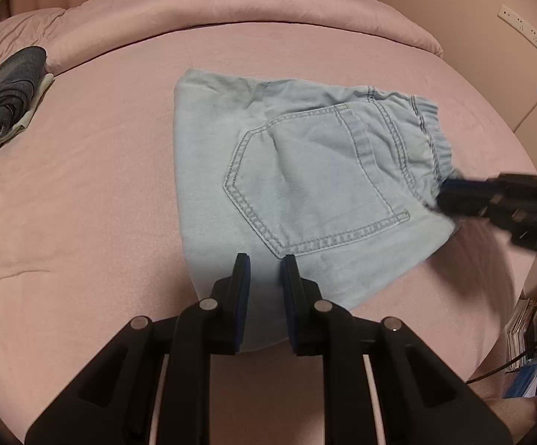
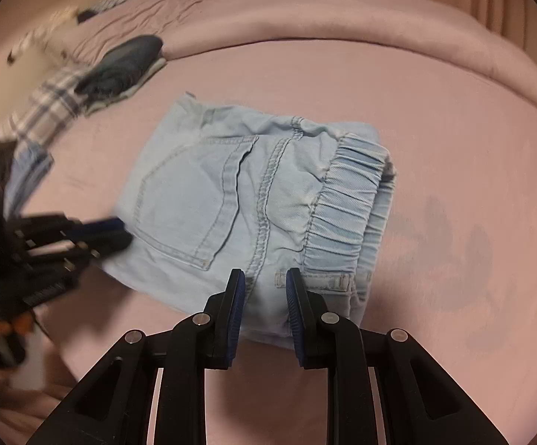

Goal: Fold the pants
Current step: 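Smooth the folded denim pants with both grippers, pressing the pocket side flat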

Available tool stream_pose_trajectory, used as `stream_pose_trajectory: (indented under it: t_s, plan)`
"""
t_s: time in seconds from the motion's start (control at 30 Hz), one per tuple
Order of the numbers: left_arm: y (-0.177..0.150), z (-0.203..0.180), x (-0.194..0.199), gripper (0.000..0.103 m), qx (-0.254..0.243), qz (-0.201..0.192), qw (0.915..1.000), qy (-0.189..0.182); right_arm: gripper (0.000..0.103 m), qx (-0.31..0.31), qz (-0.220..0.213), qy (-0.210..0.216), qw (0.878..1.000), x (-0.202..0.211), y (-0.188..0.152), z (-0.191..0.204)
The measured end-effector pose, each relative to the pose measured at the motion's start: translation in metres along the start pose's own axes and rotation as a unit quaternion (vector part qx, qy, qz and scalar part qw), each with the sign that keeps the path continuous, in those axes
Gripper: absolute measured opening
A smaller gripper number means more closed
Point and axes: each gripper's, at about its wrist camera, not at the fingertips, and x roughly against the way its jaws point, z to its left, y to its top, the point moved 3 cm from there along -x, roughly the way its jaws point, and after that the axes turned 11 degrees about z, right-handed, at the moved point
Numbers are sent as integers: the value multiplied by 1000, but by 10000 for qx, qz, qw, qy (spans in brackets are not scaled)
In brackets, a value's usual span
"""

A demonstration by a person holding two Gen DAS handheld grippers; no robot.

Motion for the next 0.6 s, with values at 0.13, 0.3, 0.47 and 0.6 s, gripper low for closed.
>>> stream_pose_trajectory:
  t_s: [0.13,0.3,0.47,0.6]
  plan:
    - [2,-5,-1,17,-33,29,9999,104,35,-88,-429,-271,9987,14,10,-5]
    - [2,-7,0,17,-71,40,9998,182,36,-470,-151,-667,9965,-11,15,-29]
    - [-1,-7,-1,18,-113,42,9997,225,42,-666,-197,-421,9967,-15,9,-35]
    - [-1,-8,-2,18,-104,49,9996,243,42,-420,-460,-457,9970,4,5,-19]
